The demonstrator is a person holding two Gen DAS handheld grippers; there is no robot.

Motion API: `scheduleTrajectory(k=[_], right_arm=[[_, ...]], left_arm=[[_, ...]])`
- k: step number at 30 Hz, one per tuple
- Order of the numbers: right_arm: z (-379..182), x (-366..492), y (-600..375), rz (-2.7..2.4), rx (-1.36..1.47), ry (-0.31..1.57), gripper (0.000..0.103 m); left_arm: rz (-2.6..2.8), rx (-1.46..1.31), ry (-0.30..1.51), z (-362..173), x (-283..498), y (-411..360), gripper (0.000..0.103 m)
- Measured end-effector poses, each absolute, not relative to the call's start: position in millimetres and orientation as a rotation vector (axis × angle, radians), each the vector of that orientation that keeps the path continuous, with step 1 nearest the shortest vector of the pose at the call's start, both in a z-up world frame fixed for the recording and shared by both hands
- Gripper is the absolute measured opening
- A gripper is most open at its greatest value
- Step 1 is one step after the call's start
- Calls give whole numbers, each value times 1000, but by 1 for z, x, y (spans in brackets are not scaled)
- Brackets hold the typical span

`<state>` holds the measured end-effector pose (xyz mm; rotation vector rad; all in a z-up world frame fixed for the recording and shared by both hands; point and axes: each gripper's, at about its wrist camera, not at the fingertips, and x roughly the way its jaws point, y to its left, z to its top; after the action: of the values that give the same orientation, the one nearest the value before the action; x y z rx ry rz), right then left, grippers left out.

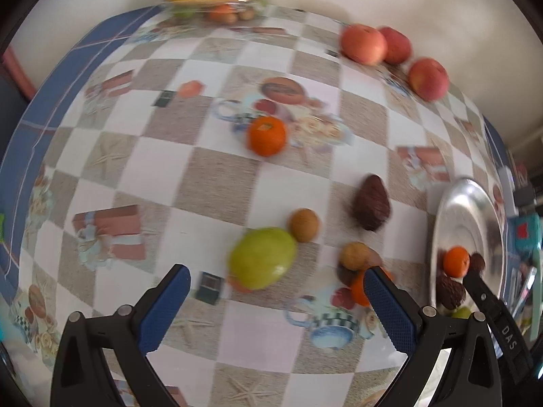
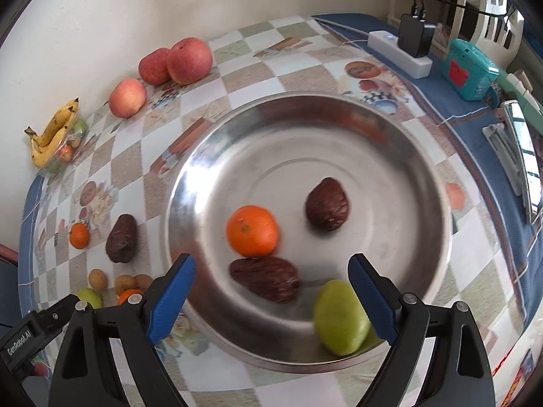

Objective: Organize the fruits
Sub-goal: 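Withdraw both tools from the bowl back toward the remaining fruits, then move the left tool toward the large green pear while the right tool approaches the fruits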

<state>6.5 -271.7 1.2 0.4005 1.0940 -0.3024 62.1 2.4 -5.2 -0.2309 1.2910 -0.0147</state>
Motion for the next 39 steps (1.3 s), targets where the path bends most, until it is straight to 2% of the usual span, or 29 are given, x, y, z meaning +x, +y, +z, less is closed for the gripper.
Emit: scheduleTrajectory(k=[10, 17, 29, 39], right_arm=[[5, 23, -226, -209, 346, 1108, 91], [4, 32, -189, -137, 283, 1129, 91], [-9, 39, -143, -28, 181, 1189, 91], [-31, 42, -138, -15, 151, 1268, 92]], left_arm=[[112, -358, 1267, -4, 69, 65, 103], [138, -390, 1265, -5, 72, 83, 103], [30, -386, 1345, -21, 77, 59, 103], [-39, -250, 1431, -47, 83, 22, 103]])
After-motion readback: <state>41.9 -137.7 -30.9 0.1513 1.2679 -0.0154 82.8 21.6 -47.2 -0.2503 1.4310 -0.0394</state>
